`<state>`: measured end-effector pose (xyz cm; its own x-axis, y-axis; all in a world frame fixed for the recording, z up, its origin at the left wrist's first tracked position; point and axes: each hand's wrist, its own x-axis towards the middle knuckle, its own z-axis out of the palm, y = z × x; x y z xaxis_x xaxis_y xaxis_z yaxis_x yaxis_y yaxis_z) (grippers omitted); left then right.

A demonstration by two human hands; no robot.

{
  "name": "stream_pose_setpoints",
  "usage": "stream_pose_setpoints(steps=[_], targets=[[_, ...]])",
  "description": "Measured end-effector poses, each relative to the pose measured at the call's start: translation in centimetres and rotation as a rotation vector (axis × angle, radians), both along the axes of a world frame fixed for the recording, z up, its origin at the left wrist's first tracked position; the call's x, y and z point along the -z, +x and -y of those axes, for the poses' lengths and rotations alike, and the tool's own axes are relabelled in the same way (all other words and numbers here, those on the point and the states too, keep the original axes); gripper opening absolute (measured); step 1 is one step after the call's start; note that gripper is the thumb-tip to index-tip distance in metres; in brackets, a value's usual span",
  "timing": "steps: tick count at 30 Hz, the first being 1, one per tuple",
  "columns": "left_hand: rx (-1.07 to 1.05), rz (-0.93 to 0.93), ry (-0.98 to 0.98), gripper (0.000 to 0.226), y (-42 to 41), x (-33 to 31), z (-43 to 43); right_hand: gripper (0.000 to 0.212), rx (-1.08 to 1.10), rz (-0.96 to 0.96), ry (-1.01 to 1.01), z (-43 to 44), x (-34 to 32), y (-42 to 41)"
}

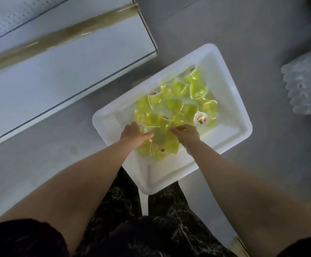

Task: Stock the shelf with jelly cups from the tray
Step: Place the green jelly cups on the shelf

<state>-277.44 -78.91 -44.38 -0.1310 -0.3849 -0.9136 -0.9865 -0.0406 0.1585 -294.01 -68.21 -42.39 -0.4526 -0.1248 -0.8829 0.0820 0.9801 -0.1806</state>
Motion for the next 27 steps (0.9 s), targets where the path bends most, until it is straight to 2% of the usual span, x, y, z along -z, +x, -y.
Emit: stream_pose_setpoints(steps=[5, 9, 15, 22, 27], targets=[[-0.001, 0.089, 0.019, 0.089, -0.8, 0.6, 0.1, 0.038, 0.017, -0.056, 0.013, 0.0, 0.9, 1.1], [-0.081, 0.109, 0.102, 0.092, -0.7, 1.0, 0.4, 0.038, 0.021, -0.076, 0.012, -0.1, 1.1, 0.9], [-0.212, 0.052, 0.153, 0.064, 0.0, 0.3, 0.1, 0.039, 0.085, -0.02, -0.014, -0.1, 0.0, 0.5], [-0.574, -0.191, 0.252, 0.069, 0.5, -4.4, 0.5, 0.038, 0.047, -0.045, -0.095, 0.3, -4.9, -0.4], [-0.672, -0.393, 0.316, 0.07, 0.7, -9.6, 1.7, 0.039, -0.06, -0.11, -0.209, 2.0, -10.3, -1.9]])
